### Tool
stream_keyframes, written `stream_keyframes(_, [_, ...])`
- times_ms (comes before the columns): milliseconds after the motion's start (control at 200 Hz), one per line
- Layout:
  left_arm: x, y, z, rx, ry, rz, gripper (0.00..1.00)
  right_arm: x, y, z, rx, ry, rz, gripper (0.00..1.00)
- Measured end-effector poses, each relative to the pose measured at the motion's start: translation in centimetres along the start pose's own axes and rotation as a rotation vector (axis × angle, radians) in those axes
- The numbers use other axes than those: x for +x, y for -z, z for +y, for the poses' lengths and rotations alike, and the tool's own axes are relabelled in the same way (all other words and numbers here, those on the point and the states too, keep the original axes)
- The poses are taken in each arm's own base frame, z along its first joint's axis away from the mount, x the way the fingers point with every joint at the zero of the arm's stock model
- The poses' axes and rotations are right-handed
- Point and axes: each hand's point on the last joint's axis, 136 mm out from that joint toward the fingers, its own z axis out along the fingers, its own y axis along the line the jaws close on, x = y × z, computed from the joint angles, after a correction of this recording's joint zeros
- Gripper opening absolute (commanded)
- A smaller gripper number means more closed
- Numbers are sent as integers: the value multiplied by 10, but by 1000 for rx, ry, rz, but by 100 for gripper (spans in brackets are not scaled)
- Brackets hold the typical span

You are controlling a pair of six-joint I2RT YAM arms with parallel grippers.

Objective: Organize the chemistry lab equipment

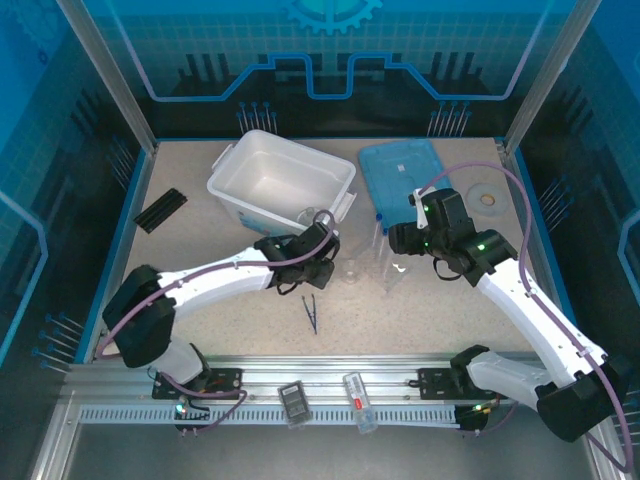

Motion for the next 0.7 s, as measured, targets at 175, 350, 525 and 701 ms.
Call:
stream_keyframes(175, [-24,42,-4,43,12,-80,14,0,0,0,0,0,0,73])
stream_keyframes(350, [-49,85,-7,82,4,-158,15,0,0,0,-1,0,0,73])
stream_keyframes(525, [-80,115,6,87,23,-234,15,-1,2,0,-3,-1,-6,73])
stream_keyframes(701, [-106,127,40,42,72,-295,15,-1,5,0,-5,-2,-18,73])
